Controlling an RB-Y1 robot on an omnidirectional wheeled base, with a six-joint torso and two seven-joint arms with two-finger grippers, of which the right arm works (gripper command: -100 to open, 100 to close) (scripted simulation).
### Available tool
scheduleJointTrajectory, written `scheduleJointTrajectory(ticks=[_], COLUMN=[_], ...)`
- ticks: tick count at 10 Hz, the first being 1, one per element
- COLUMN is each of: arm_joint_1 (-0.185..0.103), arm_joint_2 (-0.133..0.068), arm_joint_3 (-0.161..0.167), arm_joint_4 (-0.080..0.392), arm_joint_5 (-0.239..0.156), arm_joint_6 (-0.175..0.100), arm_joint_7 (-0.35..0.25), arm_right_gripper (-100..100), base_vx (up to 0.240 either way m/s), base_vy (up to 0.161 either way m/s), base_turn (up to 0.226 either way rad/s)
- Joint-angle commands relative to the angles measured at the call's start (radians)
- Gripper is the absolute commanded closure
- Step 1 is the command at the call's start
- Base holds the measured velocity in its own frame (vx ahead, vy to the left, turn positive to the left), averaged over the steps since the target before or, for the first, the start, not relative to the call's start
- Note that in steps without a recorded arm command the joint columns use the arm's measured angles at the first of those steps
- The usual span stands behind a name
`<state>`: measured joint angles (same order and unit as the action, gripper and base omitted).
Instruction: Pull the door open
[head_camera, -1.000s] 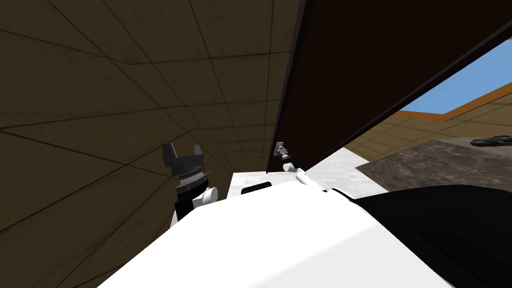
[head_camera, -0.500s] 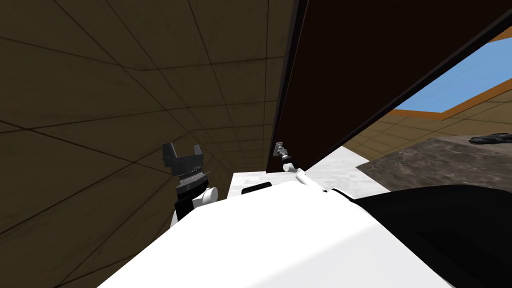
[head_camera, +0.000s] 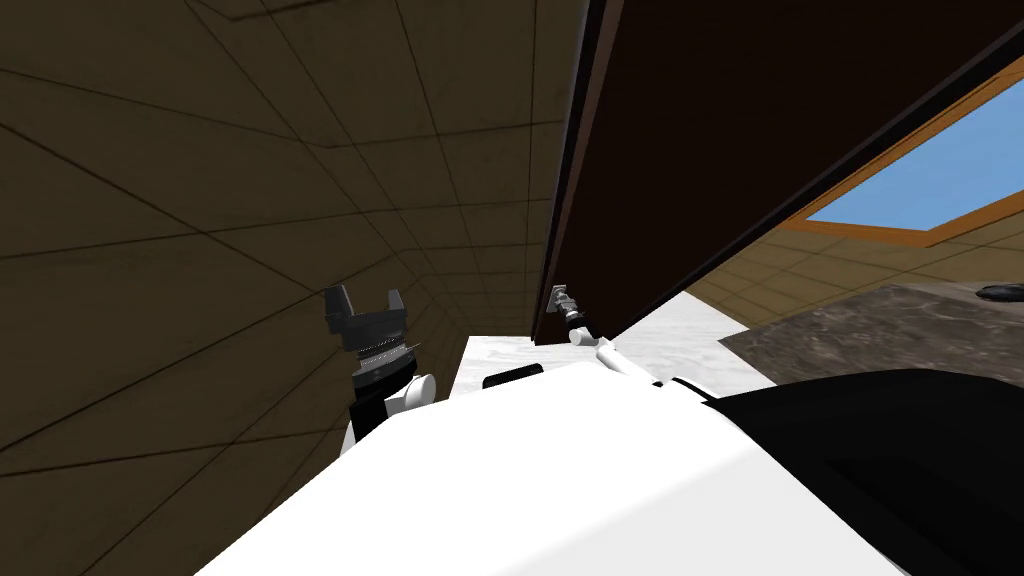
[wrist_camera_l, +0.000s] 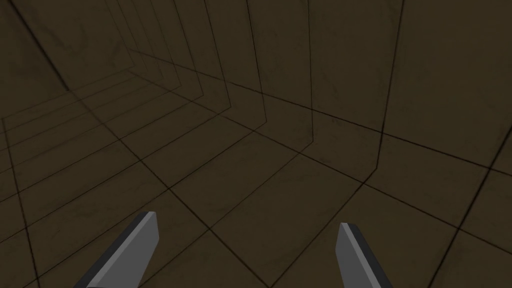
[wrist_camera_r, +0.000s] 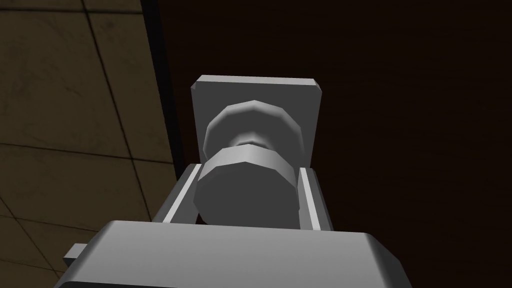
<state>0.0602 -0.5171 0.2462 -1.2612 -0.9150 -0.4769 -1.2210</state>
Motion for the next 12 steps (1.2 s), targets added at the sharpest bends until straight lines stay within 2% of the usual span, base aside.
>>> scheduleJointTrajectory(ticks=[1,5,6,7,8,12], arm_joint_1=[0.013,0.032,0.033,0.044,0.046,0.071], arm_joint_2=[-0.029,-0.077,-0.069,-0.089,-0.094,-0.154], arm_joint_3=[0.025,0.064,0.056,0.076,0.081,0.134], arm_joint_4=[-0.018,-0.042,-0.041,-0.049,-0.051,-0.080], arm_joint_5=[-0.003,-0.007,-0.008,-0.005,-0.004,0.006], arm_joint_6=[-0.009,-0.025,-0.015,-0.027,-0.030,-0.072], arm_joint_7=[-0.029,-0.072,-0.062,-0.081,-0.085,-0.139], arm_right_gripper=[100,100,100,100,100,100], base_vx=[-0.235,-0.207,-0.090,-0.148,-0.204,-0.241], base_vy=[-0.111,-0.069,-0.016,-0.042,-0.074,-0.109], base_turn=[0.206,0.137,0.023,0.127,0.110,0.155])
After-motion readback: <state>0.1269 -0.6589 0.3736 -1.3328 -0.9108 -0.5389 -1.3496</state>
